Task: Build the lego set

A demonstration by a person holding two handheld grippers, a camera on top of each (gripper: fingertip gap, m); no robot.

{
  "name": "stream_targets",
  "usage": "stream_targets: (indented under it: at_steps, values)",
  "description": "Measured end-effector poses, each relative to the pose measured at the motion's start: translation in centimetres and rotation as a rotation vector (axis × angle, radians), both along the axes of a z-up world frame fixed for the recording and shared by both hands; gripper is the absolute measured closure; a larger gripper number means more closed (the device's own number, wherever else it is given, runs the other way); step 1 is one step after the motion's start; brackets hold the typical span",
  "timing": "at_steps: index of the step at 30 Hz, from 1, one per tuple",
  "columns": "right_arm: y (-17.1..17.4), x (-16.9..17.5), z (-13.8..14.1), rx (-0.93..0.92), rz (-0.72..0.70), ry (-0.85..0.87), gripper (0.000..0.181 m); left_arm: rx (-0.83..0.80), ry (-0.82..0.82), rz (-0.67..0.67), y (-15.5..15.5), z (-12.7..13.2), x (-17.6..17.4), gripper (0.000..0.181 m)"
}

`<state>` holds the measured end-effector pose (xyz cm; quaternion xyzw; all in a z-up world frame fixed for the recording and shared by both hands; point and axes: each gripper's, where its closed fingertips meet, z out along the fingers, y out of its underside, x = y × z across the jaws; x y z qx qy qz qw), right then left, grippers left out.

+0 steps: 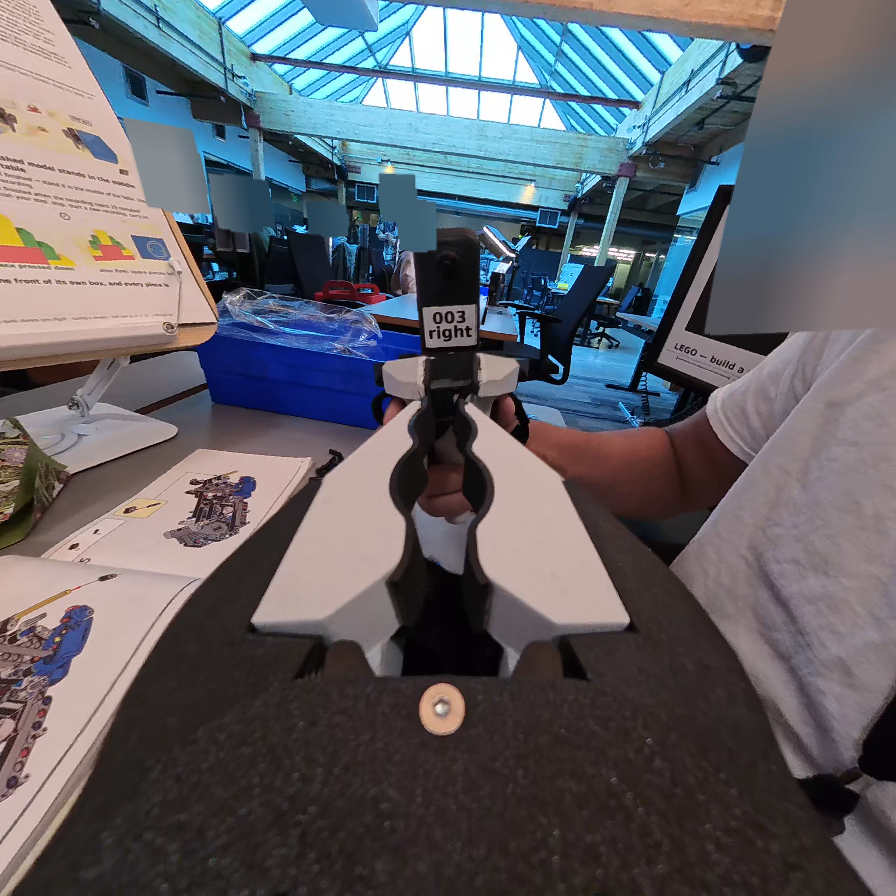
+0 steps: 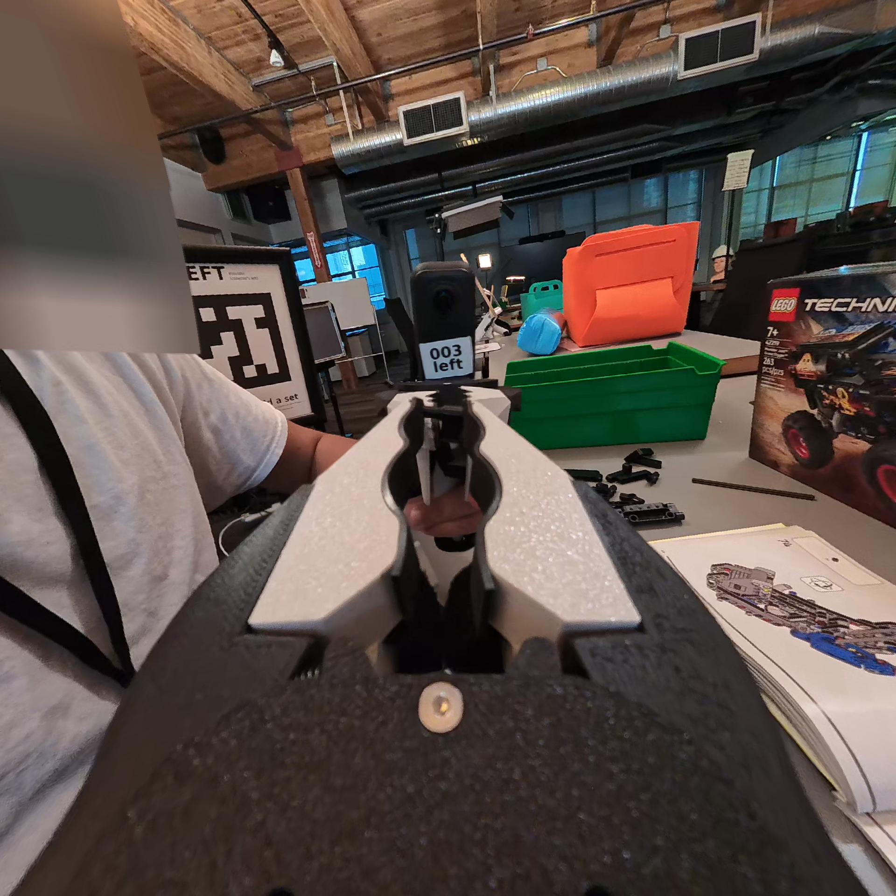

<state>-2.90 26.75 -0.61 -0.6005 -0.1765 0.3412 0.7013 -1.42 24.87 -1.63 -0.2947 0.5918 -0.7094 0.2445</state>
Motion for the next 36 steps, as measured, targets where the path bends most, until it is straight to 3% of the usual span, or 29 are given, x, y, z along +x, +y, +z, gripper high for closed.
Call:
stream_targets:
  at_steps: [5, 7, 11, 15, 17, 23, 31, 36]
  values:
    - [0.7, 0.7, -0.1, -0.048, -0.046, 0.026, 0.166, -0.020, 0.014, 0.034, 0.7, -0.1, 0.6, 0.175]
    - [0.7, 1.3, 0.6, -0.016, -0.108, 0.025, 0.154, 0.010, -0.009, 0.126, 1.8, 0.0, 1.1, 0.175]
    - [1.7, 3.3, -0.5, -0.109, -0.274, 0.029, 0.153, 0.333, -0.129, 0.452, 4.7, -0.7, 2.3, 0.175]
    - [2.9, 2.7, -2.0, -0.211, -0.281, 0.070, 0.155, 0.611, -0.284, 0.608, 4.8, -0.8, 2.3, 0.175]
    - [3.0, 2.3, -2.0, -0.202, -0.282, 0.071, 0.165, 0.663, -0.318, 0.645, 4.7, -0.9, 2.3, 0.175]
    - [2.9, 2.8, -2.0, -0.146, -0.406, -0.069, 0.172, 0.663, -0.311, 0.647, 4.6, -1.1, 2.5, 0.175]
    - [3.1, 3.6, -2.9, -0.046, -0.639, -0.519, 0.177, 0.794, -0.305, 0.675, 5.0, -2.1, 3.0, 0.174]
    - [2.8, 4.9, -3.4, -0.049, -0.734, -0.701, 0.177, 0.782, -0.185, 0.596, 5.0, -3.7, 3.5, 0.169]
